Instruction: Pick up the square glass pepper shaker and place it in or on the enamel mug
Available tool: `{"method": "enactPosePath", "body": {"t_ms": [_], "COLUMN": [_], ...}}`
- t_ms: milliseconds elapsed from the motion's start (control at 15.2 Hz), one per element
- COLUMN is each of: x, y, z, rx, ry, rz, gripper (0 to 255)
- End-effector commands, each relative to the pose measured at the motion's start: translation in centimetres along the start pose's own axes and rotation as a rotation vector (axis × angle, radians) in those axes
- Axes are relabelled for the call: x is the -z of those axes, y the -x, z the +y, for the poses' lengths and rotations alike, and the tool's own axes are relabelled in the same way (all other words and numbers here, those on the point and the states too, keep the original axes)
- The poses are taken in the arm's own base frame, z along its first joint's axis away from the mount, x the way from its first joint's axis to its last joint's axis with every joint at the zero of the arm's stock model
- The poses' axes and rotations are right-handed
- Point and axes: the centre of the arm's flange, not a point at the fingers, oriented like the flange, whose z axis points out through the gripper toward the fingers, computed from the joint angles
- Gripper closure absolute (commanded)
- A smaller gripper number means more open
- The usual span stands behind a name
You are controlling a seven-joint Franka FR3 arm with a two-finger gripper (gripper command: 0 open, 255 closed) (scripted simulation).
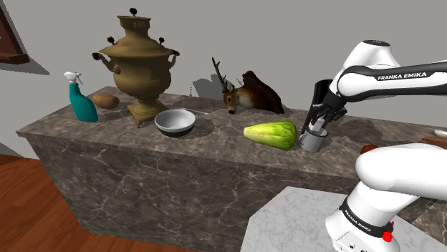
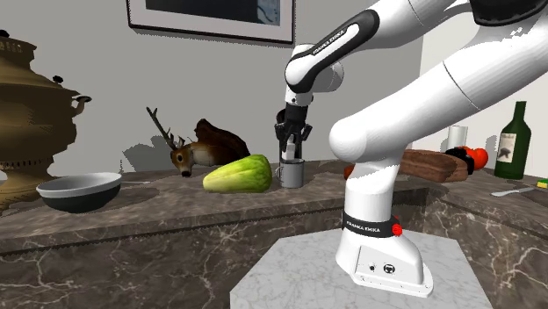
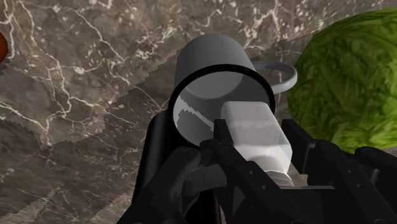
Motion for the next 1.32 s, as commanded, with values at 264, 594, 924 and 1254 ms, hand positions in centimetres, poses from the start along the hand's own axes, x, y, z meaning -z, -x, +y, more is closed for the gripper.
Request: {"method": "enactPosePath", "body": {"t_ms": [264,594,924,1254], "x": [-0.1,1.2,4.9,4.9], "y": [0.0,0.0,0.0,0.0], "z": [0.0,0.0,0.0,0.0], "rx": [0.0,0.0,0.0,0.0], "ry": [0.001,0.001,0.001,0.001], "rz": [-0.002,-0.002,-0.002,-0.002], "gripper": [0,0,0,0]}}
